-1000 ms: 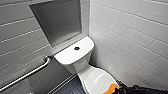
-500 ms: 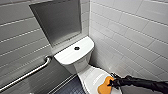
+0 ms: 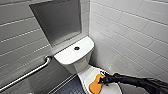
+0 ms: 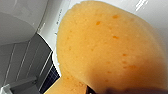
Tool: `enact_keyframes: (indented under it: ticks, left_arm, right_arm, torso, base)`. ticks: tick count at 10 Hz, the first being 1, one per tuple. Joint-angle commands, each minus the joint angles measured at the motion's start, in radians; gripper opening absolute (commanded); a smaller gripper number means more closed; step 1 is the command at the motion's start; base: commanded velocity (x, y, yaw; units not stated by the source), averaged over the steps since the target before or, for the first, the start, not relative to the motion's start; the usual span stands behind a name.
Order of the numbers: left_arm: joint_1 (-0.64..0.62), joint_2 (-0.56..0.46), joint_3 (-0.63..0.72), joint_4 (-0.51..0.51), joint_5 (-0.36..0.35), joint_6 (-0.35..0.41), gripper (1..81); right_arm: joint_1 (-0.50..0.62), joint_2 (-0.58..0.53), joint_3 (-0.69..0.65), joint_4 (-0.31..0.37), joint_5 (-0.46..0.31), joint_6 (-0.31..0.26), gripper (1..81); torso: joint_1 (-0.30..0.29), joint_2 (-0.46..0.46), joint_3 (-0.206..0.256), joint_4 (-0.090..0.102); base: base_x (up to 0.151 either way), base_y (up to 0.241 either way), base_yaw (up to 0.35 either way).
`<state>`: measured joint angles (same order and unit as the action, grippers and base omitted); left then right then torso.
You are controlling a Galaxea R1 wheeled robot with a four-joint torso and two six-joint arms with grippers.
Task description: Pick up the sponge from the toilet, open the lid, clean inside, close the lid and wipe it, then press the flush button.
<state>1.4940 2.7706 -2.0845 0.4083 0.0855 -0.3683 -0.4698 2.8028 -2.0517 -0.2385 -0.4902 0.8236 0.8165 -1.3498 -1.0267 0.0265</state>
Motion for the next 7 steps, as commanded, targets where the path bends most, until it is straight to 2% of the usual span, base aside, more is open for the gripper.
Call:
enact_keyframes:
  ticks: [1, 2, 5, 7]
  left_arm:
    - [0.021, -0.005, 0.015, 0.001, 0.076, 0.005, 81.1]
    - [0.021, -0.005, 0.015, 0.003, 0.077, 0.005, 81.1]
    - [0.022, -0.002, 0.015, 0.003, 0.079, 0.005, 81.1]
    - [0.021, 0.001, 0.015, 0.003, 0.082, 0.003, 81.1]
  right_arm:
    - [0.136, 0.12, -0.154, -0.034, 0.068, 0.003, 1.0]
    - [0.128, 0.143, -0.209, -0.033, 0.128, 0.003, 1.0]
    - [0.061, 0.186, -0.343, -0.027, 0.231, 0.011, 1.0]
    - [0.0, 0.148, -0.328, -0.024, 0.239, 0.046, 1.0]
  torso:
    - [0.0, 0.0, 0.0, 0.0]
    - [0.0, 0.0, 0.0, 0.0]
    - [0.0, 0.0, 0.0, 0.0]
    - [0.0, 0.0, 0.0, 0.0]
  base:
    - [0.0, 0.0, 0.0]
    - [0.0, 0.0, 0.0]
    - [0.0, 0.0, 0.0]
    - [0.0, 0.0, 0.0]
